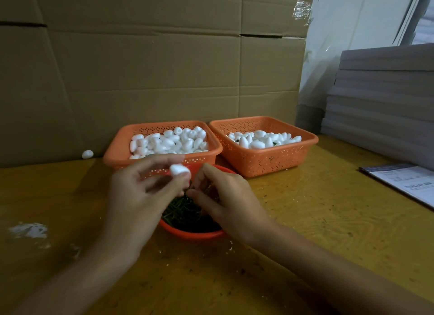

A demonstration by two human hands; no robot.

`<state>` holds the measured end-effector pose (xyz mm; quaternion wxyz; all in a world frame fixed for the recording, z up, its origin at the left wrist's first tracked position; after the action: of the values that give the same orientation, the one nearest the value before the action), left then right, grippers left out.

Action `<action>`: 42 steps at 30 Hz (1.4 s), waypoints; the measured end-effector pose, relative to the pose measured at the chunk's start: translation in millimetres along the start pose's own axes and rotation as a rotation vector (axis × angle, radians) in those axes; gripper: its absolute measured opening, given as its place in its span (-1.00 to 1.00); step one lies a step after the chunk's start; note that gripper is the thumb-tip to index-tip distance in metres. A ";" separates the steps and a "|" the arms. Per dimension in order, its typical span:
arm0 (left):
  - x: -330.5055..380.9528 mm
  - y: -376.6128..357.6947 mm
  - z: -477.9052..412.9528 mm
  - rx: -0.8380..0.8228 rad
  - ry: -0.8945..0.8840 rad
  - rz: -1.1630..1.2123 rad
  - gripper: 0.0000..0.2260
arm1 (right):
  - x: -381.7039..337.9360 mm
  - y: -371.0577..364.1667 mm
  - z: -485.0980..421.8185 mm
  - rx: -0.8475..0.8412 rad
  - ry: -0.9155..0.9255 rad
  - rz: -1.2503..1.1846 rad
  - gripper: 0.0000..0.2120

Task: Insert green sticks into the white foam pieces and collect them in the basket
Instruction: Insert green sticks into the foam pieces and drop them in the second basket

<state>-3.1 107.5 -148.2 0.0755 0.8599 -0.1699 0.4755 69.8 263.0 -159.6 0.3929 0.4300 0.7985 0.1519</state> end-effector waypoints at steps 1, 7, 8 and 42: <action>-1.5 1.9 9.2 0.012 -0.007 0.021 -0.73 | -0.5 -1.8 0.5 -0.005 0.005 0.010 -0.89; -8.2 6.5 30.6 -0.008 -0.146 -0.035 -0.74 | 0.5 -3.9 2.1 -0.003 -0.015 0.003 -0.90; -8.2 6.7 30.4 -0.026 -0.186 -0.067 -0.76 | 0.2 -3.6 1.8 -0.001 -0.018 -0.006 -0.90; -10.9 6.7 30.9 -0.093 -0.437 -0.299 -0.78 | -4.0 -5.3 1.9 0.057 -0.030 -0.024 -0.91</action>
<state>13.6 94.6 -174.2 0.1460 0.9532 -0.0752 0.2539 69.6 256.5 -161.9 0.3943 0.4337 0.8016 0.1179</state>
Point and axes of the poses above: each hand's wrist, its own z-axis away from the middle knuckle, its own y-axis out of the back of the hand, x = y × z, the point moved 4 cm from there along -z, towards the middle knuckle, and after that the axes turned 5 degrees about x, right-handed, at the moved point
